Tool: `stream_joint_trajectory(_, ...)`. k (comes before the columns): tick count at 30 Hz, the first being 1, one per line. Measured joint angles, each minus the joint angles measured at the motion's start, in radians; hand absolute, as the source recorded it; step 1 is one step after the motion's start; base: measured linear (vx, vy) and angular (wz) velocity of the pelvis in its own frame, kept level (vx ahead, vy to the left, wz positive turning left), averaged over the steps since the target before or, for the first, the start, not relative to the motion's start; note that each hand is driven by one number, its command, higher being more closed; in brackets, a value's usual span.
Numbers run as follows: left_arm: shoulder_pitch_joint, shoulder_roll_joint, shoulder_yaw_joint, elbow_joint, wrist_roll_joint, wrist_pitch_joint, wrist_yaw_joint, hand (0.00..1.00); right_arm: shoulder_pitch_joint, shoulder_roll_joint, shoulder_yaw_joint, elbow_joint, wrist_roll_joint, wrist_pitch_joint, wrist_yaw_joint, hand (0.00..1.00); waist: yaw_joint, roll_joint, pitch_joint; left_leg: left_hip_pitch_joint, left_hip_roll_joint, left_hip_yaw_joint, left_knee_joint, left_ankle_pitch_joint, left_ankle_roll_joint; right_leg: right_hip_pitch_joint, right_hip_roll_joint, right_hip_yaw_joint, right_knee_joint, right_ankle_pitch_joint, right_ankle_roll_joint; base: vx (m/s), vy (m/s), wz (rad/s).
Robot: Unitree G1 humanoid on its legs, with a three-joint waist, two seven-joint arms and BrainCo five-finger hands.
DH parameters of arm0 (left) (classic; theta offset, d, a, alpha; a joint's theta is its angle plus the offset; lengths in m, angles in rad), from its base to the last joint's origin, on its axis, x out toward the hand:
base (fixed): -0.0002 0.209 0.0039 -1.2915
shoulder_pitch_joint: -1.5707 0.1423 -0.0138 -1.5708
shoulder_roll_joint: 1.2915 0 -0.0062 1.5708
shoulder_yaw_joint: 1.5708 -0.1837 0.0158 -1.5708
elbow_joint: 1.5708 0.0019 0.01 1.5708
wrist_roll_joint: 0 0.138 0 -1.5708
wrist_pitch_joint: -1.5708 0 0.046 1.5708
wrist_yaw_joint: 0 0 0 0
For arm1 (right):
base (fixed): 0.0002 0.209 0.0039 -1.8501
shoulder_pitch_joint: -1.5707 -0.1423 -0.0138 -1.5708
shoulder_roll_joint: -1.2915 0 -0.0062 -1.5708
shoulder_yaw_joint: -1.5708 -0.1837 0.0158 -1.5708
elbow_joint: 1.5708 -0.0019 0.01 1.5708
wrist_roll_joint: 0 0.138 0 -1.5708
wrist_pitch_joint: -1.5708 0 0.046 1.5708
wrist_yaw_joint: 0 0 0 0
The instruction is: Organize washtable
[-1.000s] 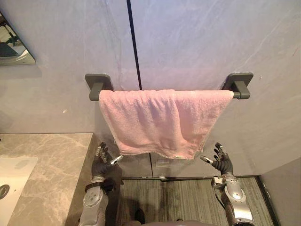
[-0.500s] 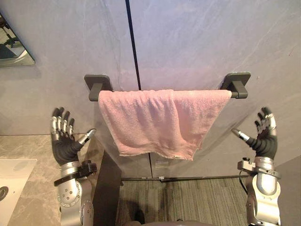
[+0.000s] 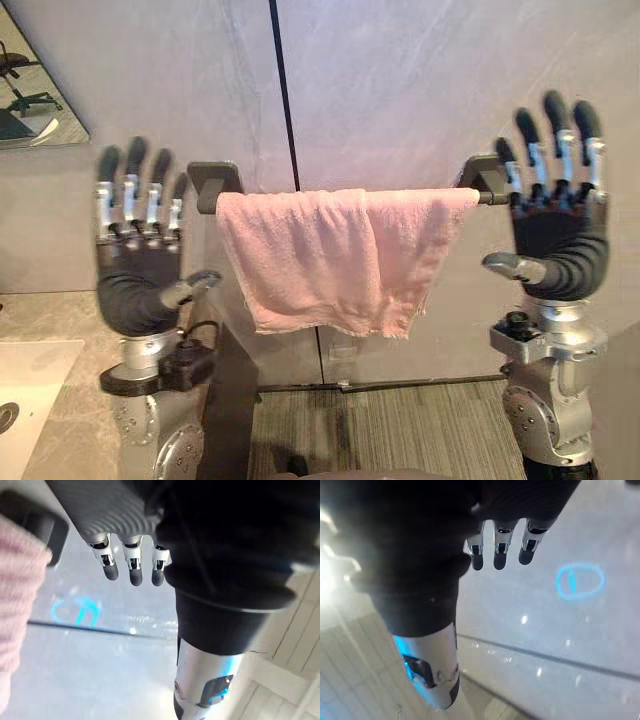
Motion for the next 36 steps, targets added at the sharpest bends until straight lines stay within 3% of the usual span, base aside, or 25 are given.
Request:
stream_joint_trajectory(4, -0.053, 0.073, -0.159, 0.049, -0.075, 0.027, -0.092, 0.00, -0.053, -0.033, 0.162, 0.009, 0.086, 0.021, 0.063, 0.00, 0.001, -0.006, -0.006, 0.004, 0.000, 0.003, 0.001, 0.000, 0.000, 0.000, 0.000, 0.004, 0.004, 0.000, 0.000, 0.00, -0.006, -0.02)
stream_joint_trajectory(9, -0.081, 0.139, -0.247, 0.145, -0.138, 0.073, -0.165, 0.00, -0.057, -0.108, 0.277, 0.034, 0.171, 0.070, 0.129, 0.00, -0.001, -0.008, -0.008, 0.016, 0.000, 0.020, 0.001, 0.000, 0.000, 0.000, 0.001, 0.021, 0.010, 0.000, 0.000, -0.02, -0.008, -0.10)
stream_joint_trajectory(14, -0.093, 0.167, -0.274, 0.245, -0.140, 0.098, -0.190, 0.00, -0.053, -0.178, 0.370, 0.184, 0.203, 0.145, 0.186, 0.00, -0.001, -0.007, -0.009, 0.019, 0.000, 0.024, 0.000, 0.001, 0.001, -0.002, 0.001, 0.026, 0.012, 0.000, 0.000, -0.04, -0.013, -0.04)
stream_joint_trajectory(18, -0.093, 0.184, -0.293, 0.295, -0.139, 0.108, -0.187, 0.00, -0.048, -0.186, 0.394, 0.258, 0.201, 0.162, 0.191, 0.00, 0.001, -0.006, -0.010, 0.019, 0.000, 0.024, 0.000, 0.001, 0.001, -0.002, 0.001, 0.026, 0.012, 0.000, 0.000, 0.00, 0.000, 0.00)
stream_joint_trajectory(27, -0.092, 0.140, -0.297, 0.484, -0.059, 0.132, -0.181, 0.00, -0.004, -0.184, 0.412, 0.467, 0.053, 0.205, 0.186, 0.00, -0.001, 0.004, -0.022, 0.010, 0.000, 0.022, 0.000, 0.001, 0.001, -0.009, 0.000, 0.024, 0.010, 0.000, 0.000, 0.00, 0.000, 0.00)
stream_joint_trajectory(36, -0.087, 0.033, -0.284, 0.646, 0.078, 0.151, -0.135, 0.00, 0.064, -0.061, 0.321, 0.594, -0.092, 0.223, 0.123, 0.00, 0.000, 0.005, -0.023, -0.008, 0.000, 0.013, -0.006, 0.001, 0.001, -0.017, 0.000, 0.017, -0.002, 0.000, 0.000, 0.00, -0.006, 0.02)
